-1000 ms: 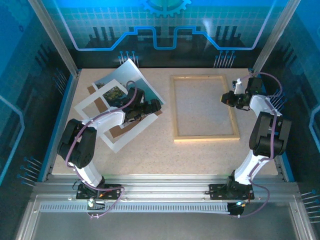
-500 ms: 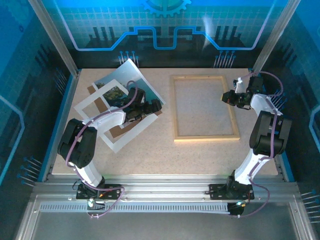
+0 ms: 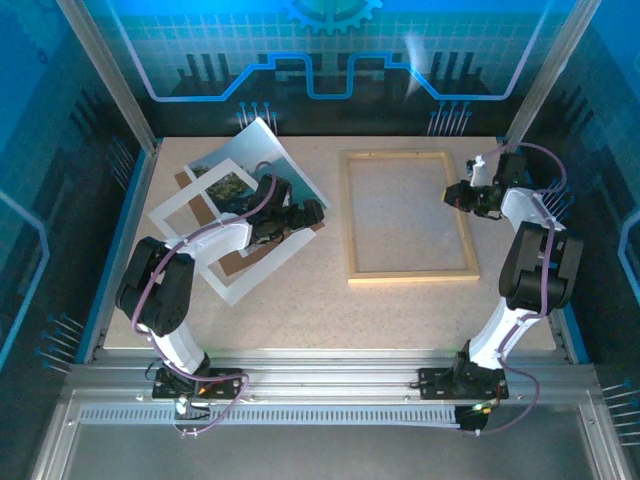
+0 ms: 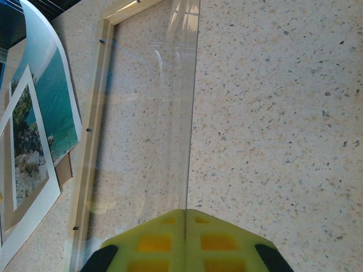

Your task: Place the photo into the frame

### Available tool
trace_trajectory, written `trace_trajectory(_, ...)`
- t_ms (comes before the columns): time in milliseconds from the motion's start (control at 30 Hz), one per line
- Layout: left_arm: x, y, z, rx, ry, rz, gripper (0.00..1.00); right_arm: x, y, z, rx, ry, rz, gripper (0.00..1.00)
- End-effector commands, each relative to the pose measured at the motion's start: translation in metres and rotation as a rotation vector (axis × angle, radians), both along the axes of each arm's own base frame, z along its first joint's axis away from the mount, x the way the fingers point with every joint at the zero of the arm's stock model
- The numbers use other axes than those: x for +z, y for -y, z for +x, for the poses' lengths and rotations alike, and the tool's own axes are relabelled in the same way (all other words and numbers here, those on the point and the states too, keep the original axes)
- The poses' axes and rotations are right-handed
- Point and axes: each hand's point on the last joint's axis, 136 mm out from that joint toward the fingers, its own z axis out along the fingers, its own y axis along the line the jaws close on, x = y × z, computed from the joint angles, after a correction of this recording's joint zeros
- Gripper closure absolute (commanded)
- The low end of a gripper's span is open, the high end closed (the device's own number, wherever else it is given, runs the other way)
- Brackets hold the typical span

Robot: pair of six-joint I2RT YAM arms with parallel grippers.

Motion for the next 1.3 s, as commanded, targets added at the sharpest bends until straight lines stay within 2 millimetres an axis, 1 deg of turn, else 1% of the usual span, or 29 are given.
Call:
trace_trajectory(0, 0.004, 0.006, 0.002, -0.025, 0.005, 0.005, 0.01, 0.004, 0.014, 0.001, -0.022, 0.006, -0.012, 1.00)
trace_trajectory(200, 0.003, 0.006, 0.001, -0.026, 0.002, 0.005, 0.01, 0.007, 0.016, -0.001, -0.032, 0.008, -0.017, 1.00)
trace_trajectory(600, 0.004, 0.008, 0.003, -0.032, 0.004, 0.001, 0.01, 0.003, 0.018, -0.005, -0.044, -0.008, -0.027, 1.00)
trace_trajectory(967, 0.009, 0.011, 0.006, -0.039, 0.013, -0.006, 0.01, -0.001, 0.015, -0.010, -0.059, -0.019, -0.007, 1.00)
trace_trajectory(1267, 0.006, 0.010, 0.003, -0.040, 0.007, -0.006, 0.01, 0.004, 0.013, -0.008, -0.041, -0.004, -0.004, 1.00)
